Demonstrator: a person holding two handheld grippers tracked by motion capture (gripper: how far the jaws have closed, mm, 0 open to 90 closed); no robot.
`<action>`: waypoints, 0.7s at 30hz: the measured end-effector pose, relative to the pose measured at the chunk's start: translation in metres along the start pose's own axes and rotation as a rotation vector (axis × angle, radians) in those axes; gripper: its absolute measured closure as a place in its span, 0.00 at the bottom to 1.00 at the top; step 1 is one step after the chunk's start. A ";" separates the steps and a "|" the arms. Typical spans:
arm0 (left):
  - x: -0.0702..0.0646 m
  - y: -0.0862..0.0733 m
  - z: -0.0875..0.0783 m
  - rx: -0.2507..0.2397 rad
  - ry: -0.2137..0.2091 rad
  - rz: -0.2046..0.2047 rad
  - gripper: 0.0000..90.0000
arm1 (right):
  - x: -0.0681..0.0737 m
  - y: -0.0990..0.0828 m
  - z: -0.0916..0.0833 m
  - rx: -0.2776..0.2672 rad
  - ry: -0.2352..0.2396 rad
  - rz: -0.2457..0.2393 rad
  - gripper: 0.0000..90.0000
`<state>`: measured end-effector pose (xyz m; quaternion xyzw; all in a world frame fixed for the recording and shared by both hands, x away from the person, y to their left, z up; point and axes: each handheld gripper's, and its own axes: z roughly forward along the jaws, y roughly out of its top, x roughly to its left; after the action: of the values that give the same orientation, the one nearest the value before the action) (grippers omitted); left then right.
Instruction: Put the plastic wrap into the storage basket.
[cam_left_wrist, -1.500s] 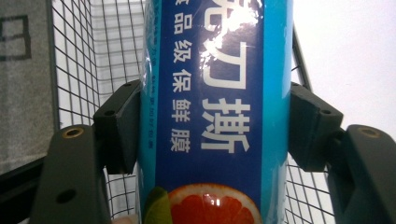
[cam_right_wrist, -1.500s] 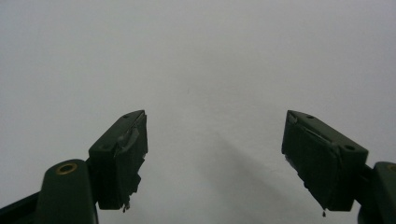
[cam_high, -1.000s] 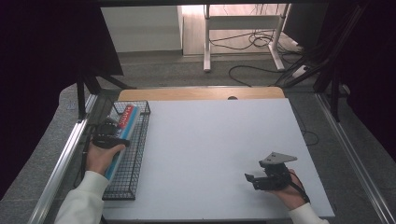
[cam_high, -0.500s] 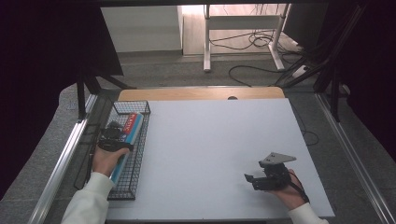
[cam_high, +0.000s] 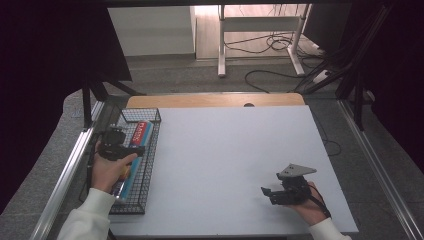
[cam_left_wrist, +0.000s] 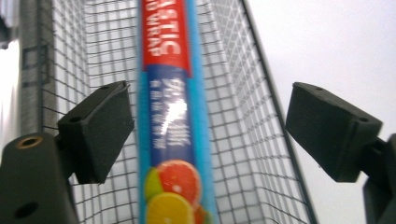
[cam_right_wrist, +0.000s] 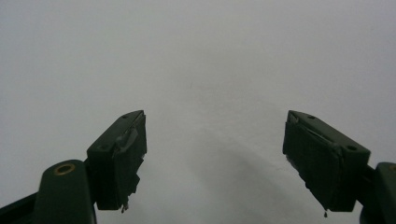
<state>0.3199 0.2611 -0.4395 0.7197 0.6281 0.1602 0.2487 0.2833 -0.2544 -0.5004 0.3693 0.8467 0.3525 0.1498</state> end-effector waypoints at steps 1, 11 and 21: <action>-0.002 -0.002 -0.002 -0.005 -0.023 0.011 0.14 | -0.001 0.000 -0.001 -0.001 0.000 -0.001 0.25; -0.017 -0.023 -0.008 -0.045 -0.182 0.059 0.16 | -0.001 0.000 -0.002 0.002 -0.007 -0.001 0.24; -0.051 -0.039 -0.011 -0.067 -0.258 0.145 0.18 | 0.000 0.000 -0.002 0.003 -0.012 -0.002 0.24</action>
<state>0.2738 0.2161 -0.4475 0.7692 0.5314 0.1046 0.3391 0.2829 -0.2555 -0.4991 0.3709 0.8467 0.3489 0.1545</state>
